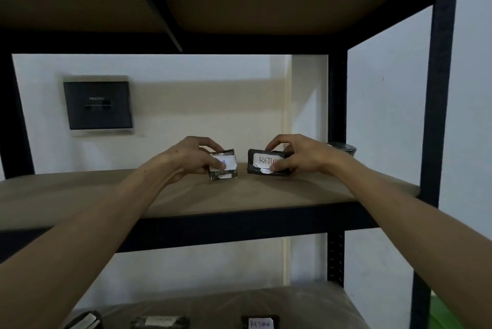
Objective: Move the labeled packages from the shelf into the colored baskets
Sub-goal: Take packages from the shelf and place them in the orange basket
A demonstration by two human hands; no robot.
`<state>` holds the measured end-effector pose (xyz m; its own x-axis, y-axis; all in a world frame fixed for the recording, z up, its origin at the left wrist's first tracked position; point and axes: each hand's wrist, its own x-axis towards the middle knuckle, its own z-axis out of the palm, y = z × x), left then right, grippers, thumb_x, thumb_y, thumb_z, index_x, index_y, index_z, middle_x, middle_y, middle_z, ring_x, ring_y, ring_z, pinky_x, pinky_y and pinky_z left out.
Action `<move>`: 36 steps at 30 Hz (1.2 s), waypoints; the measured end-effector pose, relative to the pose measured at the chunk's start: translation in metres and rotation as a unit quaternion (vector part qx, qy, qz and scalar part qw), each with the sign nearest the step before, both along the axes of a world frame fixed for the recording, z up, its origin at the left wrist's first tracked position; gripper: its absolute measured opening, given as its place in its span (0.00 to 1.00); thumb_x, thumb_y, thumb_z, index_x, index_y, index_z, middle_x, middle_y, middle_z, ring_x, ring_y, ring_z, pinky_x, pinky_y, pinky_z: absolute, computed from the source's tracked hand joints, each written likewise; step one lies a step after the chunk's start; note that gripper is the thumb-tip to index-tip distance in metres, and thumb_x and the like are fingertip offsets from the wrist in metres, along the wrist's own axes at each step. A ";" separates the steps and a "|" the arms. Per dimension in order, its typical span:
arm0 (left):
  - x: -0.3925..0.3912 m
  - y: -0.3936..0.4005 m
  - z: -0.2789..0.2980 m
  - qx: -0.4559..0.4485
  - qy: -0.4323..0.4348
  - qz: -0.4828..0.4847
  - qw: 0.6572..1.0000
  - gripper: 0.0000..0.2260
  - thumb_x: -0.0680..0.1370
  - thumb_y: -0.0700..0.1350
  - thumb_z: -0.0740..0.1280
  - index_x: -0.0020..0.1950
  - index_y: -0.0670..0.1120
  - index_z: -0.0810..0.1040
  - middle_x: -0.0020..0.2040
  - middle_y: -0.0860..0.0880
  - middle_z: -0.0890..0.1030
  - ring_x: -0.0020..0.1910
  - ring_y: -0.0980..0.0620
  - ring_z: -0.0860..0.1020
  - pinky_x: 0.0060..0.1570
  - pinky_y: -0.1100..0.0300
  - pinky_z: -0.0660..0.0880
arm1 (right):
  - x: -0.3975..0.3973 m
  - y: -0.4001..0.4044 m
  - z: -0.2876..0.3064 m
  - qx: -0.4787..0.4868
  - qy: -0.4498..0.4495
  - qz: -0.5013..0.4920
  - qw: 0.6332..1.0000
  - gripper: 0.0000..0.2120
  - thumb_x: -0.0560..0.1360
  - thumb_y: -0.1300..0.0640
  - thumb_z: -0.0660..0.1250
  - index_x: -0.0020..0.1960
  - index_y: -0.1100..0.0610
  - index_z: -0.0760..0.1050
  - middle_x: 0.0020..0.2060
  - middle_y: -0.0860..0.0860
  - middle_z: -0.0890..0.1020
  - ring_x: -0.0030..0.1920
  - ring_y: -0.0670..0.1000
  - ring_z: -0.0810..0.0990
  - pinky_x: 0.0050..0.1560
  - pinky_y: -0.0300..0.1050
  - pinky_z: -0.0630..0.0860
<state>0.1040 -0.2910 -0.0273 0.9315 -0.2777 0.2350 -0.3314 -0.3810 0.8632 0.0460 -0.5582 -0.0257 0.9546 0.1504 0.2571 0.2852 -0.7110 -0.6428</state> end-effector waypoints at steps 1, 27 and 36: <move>-0.005 -0.001 0.000 -0.021 -0.001 -0.011 1.000 0.17 0.68 0.33 0.78 0.55 0.43 0.82 0.52 0.40 0.85 0.46 0.47 0.85 0.46 0.54 0.83 | -0.011 -0.002 -0.001 0.035 0.000 0.008 0.999 0.20 0.71 0.59 0.78 0.60 0.50 0.77 0.53 0.60 0.81 0.52 0.60 0.83 0.48 0.57 0.84; -0.266 -0.262 -0.115 -0.143 0.018 -0.212 0.967 0.16 0.70 0.38 0.76 0.57 0.47 0.84 0.51 0.45 0.86 0.51 0.47 0.85 0.48 0.54 0.83 | -0.312 -0.253 -0.101 0.266 0.037 -0.048 0.962 0.13 0.79 0.57 0.68 0.63 0.55 0.82 0.57 0.53 0.85 0.59 0.56 0.83 0.59 0.55 0.81; -0.273 -0.434 -0.221 -0.117 0.139 -0.280 0.943 0.14 0.72 0.35 0.75 0.57 0.45 0.84 0.53 0.40 0.85 0.52 0.41 0.84 0.50 0.49 0.83 | -0.365 -0.404 -0.205 0.314 0.102 -0.174 0.928 0.14 0.77 0.56 0.71 0.63 0.52 0.81 0.56 0.54 0.85 0.57 0.54 0.84 0.55 0.58 0.82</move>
<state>-0.1688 -0.7247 -0.2485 0.6891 -0.7147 0.1197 -0.1724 -0.0013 0.9850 -0.3186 -0.9625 -0.2304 0.9557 -0.2944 -0.0009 -0.0638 -0.2039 -0.9769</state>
